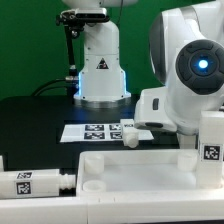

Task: Assemble desk

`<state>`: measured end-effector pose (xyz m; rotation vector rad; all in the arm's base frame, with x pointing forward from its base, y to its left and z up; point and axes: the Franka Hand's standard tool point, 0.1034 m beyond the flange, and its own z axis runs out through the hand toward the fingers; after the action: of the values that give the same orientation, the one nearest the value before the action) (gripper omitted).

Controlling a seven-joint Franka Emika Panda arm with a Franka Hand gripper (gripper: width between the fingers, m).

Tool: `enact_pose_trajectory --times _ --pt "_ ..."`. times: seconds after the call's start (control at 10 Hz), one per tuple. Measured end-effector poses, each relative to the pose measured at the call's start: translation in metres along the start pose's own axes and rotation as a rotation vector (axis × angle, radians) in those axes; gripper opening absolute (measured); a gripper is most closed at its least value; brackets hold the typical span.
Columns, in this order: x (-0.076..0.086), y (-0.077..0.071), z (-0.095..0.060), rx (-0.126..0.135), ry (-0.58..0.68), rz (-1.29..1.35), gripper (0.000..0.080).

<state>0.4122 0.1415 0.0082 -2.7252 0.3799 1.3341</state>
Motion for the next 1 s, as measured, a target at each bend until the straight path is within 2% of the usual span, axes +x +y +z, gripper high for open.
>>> enact_pose_trajectory --times 0.3,0.4,0.5,0.6,0.8,1.0 --pt "0.0 -0.002 0.002 -0.002 -0.001 0.015 0.0646" --pt "0.0 -0.002 0.002 -0.002 -0.001 0.015 0.0435" --pt "0.0 -0.002 0.002 -0.002 -0.001 0.015 0.0435" --pt "0.0 -0.002 0.002 -0.002 -0.001 0.015 0.03" --pt "0.0 0.0 -0.001 0.002 0.004 0.002 0.0284" --pt "-0.014 0.026 -0.046 0.045 0.017 -0.023 0.0284"
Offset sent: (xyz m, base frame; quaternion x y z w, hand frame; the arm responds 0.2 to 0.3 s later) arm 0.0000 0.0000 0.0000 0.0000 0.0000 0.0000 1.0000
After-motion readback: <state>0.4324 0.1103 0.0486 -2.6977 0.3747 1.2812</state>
